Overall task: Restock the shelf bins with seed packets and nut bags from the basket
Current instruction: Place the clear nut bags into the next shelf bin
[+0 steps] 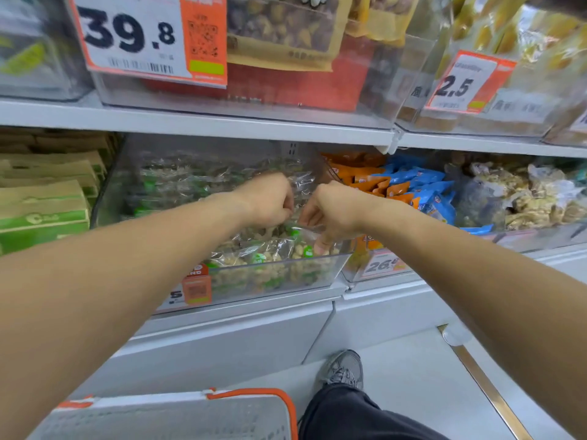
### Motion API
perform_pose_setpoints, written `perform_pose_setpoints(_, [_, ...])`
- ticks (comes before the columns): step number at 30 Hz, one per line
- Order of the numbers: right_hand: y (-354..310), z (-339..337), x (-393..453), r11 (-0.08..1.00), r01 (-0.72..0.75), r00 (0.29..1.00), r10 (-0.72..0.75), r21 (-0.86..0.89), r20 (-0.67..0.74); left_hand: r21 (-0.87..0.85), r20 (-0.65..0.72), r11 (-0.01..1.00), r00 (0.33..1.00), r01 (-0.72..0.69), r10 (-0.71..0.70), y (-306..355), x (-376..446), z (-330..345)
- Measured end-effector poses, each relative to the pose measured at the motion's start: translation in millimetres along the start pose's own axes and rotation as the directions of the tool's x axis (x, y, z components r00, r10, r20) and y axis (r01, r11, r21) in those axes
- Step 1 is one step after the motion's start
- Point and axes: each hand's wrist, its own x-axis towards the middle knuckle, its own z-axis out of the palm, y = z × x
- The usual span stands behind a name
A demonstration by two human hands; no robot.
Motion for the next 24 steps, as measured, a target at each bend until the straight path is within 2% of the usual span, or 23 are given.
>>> perform_pose_setpoints(2, [1, 3, -13, 1.000, 0.013, 0.999, -0.013, -0.003, -0.048, -0.024, -0.078, 0.999, 0.996, -0.036, 0.034, 1, -14, -6])
perform_pose_setpoints(4, [2, 9, -30, 0.999, 0.031, 0.985, -0.028, 0.017, -0.170, -0.018, -0.169, 0.997, 0.983, -0.080, 0.075, 2, -29, -10])
perform_pose_setpoints(7, [-2, 18, -46, 0.992, 0.084, 0.946, -0.049, 0.095, -0.322, 0.130, -0.183, 0.984, 0.973, -0.119, 0.142, 5, -48, -8])
perform_pose_setpoints(10, [-4, 26, -43, 0.990, 0.071, 0.945, -0.027, 0.123, -0.327, 0.304, -0.043, 0.950, 0.995, -0.071, 0.088, 7, -56, 0])
perform_pose_setpoints(12, [-5, 27, -37, 0.989, 0.059, 0.949, -0.015, 0.132, -0.315, 0.331, -0.029, 0.943, 0.999, -0.022, 0.033, 9, -60, 5])
perform_pose_setpoints(16, [-6, 25, -27, 0.992, 0.088, 0.957, -0.059, 0.093, -0.284, 0.309, -0.098, 0.951, 0.995, 0.003, 0.029, 9, -65, 9])
perform_pose_setpoints(20, [-9, 29, -18, 0.993, 0.107, 0.959, -0.090, 0.051, -0.269, 0.149, -0.101, 0.988, 0.994, -0.027, 0.043, -6, -68, 10])
perform_pose_setpoints(24, [-11, 35, -13, 0.992, 0.115, 0.956, -0.099, 0.043, -0.277, 0.143, -0.123, 0.988, 0.989, -0.064, 0.082, -10, -68, 13])
